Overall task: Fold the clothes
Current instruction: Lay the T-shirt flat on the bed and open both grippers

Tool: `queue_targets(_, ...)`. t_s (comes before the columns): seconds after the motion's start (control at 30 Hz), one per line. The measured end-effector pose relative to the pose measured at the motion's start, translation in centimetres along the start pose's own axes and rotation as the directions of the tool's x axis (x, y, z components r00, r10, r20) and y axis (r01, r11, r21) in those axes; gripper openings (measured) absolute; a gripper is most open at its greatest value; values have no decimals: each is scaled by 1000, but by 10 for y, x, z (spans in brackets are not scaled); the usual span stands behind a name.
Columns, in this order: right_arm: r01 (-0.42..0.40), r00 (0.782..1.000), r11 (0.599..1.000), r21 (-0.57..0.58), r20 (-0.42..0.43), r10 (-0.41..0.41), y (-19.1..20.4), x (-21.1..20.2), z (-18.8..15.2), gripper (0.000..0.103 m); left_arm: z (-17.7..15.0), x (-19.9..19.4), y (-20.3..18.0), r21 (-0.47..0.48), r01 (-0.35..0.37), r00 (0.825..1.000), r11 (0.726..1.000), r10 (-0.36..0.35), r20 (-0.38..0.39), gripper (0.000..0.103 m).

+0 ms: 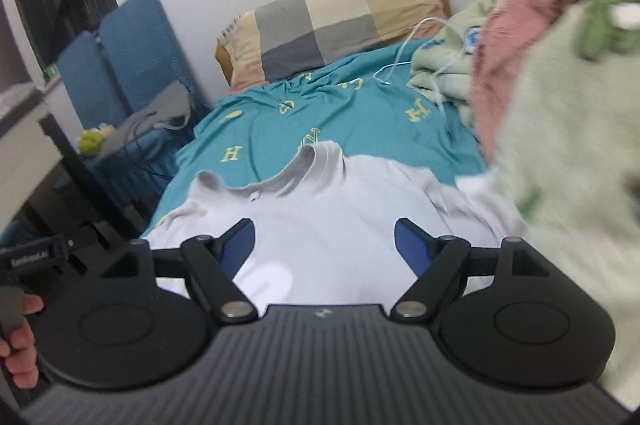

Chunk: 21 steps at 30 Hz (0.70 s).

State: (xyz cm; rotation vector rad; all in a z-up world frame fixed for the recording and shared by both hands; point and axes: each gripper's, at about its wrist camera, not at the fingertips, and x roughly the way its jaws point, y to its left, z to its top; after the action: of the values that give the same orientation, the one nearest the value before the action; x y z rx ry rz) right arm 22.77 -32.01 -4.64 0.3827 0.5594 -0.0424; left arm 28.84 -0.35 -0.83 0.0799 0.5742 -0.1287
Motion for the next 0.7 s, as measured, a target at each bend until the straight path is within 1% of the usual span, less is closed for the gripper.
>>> queue_targets(0.17,-20,999,1000,22,49,19,-13,-84,-30,78,-43,-99,-8,-18,24,998,1000,-23,53,103)
queue_targets(0.27,-19,997,1000,5,77,18,-21,-123,-43,78,-75,-151,-11,-67,45,996,997,-40,75,103)
queue_targets(0.37,-13,995,1000,10,101,12,-29,-148,-53,78,-100,-184,-15,-73,87,994,994,-82,66,103)
queue_targets(0.43,-19,995,1000,22,98,16,-31,-152,-56,78,-111,-195,-13,-110,91,994,990,-84,66,103)
queue_targets(0.53,-13,994,1000,12,105,11,-28,-147,-56,78,-116,-198,-10,-119,68,995,991,-59,75,103)
queue_targets(0.63,-8,996,1000,30,94,5,-28,-141,-59,73,-120,-195,-9,-106,40,997,994,-32,75,103)
queue_targets(0.7,0,996,999,52,86,-4,-32,-132,-58,70,-124,-189,-8,-117,45,998,992,-39,57,103)
